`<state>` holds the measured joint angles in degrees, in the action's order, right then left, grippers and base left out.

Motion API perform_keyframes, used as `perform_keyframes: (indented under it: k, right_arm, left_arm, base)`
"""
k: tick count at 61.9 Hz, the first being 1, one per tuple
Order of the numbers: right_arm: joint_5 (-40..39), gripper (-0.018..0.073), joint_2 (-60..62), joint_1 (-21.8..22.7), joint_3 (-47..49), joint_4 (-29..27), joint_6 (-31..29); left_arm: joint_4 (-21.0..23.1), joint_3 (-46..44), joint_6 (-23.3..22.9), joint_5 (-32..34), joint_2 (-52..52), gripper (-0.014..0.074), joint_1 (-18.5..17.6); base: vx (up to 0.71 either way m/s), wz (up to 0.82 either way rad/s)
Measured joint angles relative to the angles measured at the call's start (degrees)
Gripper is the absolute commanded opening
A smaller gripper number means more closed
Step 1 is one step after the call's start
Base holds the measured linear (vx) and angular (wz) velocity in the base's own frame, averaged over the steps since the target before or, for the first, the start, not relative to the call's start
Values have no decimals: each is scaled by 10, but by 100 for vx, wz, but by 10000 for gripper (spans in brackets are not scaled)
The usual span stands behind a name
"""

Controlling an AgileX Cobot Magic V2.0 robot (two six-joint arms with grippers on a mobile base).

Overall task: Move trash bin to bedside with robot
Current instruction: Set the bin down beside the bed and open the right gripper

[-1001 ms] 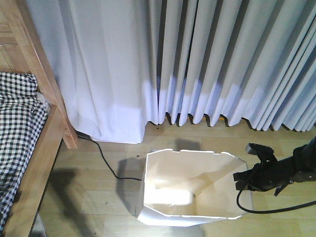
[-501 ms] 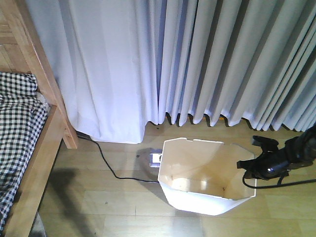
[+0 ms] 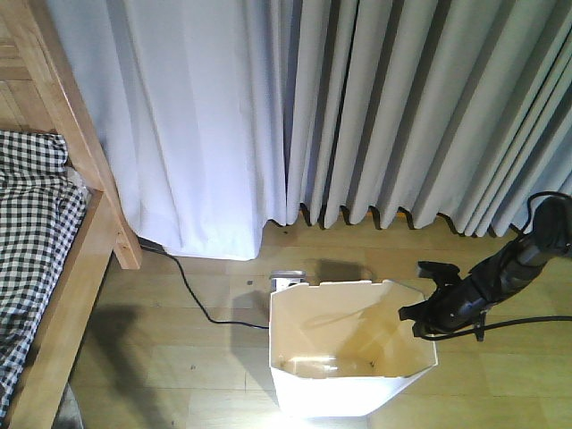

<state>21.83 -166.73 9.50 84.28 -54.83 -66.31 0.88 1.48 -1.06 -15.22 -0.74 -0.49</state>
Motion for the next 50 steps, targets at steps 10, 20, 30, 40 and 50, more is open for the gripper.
perform_keyframes:
  k: [10,20,30,40,50]
  right_arm:
    - [6,30,-37,-1,44,3,11]
    - [7,36,-68,-1,84,2,22]
    - [13,43,-94,-1,112,6,27]
    - [29,52,-101,-1,136,38,32]
    - [49,66,-110,-1,169,93,77]
  left_arm:
    - [0,0,0,0,0,-6,0]
    - [0,0,0,0,0,-6,0]
    - [0,0,0,0,0,-6,0]
    - [0,0,0,0,0,-6,0]
    - [0,0,0,0,0,-6,0]
  base:
    - [0,0]
    - [0,0]
    - [0,0]
    - [0,0]
    - [0,0]
